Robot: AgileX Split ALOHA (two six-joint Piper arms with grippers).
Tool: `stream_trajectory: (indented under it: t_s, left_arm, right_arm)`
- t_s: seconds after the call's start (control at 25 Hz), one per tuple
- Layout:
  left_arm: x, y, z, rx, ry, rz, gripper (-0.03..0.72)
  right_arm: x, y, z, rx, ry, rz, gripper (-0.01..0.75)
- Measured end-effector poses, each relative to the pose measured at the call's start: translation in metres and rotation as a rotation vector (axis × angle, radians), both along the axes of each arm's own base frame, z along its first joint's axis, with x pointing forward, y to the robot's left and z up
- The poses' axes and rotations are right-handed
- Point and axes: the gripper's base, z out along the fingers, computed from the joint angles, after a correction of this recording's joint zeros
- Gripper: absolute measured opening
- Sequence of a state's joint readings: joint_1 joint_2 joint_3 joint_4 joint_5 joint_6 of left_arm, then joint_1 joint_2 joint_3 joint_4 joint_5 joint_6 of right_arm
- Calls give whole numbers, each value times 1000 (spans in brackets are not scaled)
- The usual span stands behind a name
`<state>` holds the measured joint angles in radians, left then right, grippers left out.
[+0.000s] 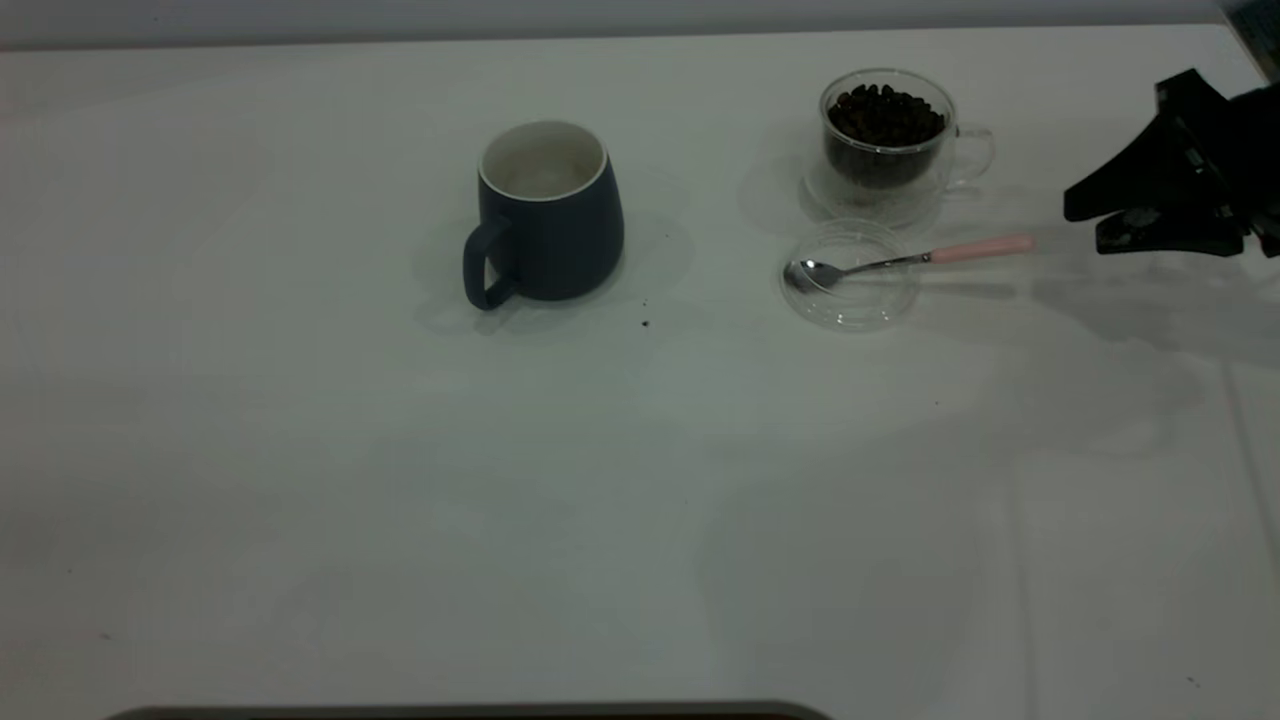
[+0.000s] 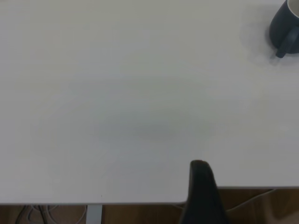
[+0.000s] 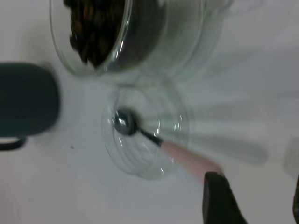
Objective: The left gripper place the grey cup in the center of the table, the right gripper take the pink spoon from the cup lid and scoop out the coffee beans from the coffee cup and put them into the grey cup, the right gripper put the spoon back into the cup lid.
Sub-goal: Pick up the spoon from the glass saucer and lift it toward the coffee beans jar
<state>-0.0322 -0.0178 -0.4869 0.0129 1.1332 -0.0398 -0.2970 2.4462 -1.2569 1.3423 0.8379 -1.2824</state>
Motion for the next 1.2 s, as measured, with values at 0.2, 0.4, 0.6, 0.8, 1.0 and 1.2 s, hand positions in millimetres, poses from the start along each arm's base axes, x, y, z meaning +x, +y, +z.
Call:
stream_trajectory:
  t_s: [0.2, 0.4, 0.6, 0.8, 1.0, 1.2]
  left_arm:
    - [0, 0, 0, -1, 0, 1, 565]
    - [0, 0, 0, -2, 0, 2, 565]
    - [0, 0, 0, -2, 0, 2, 565]
    - [0, 0, 0, -2, 0, 2, 565]
    - [0, 0, 0, -2, 0, 1, 565]
    - [0, 0, 0, -2, 0, 1, 565]
  right_arm:
    - [11, -2, -16, 97, -11, 38, 415]
    - [11, 1, -31, 142, 8, 54, 415]
    - [6, 5, -43, 185, 36, 64, 415]
    - [6, 16, -48, 226, 29, 78, 415]
    - [8, 19, -47, 245, 19, 66, 415]
    - [8, 21, -44, 283, 13, 72, 415]
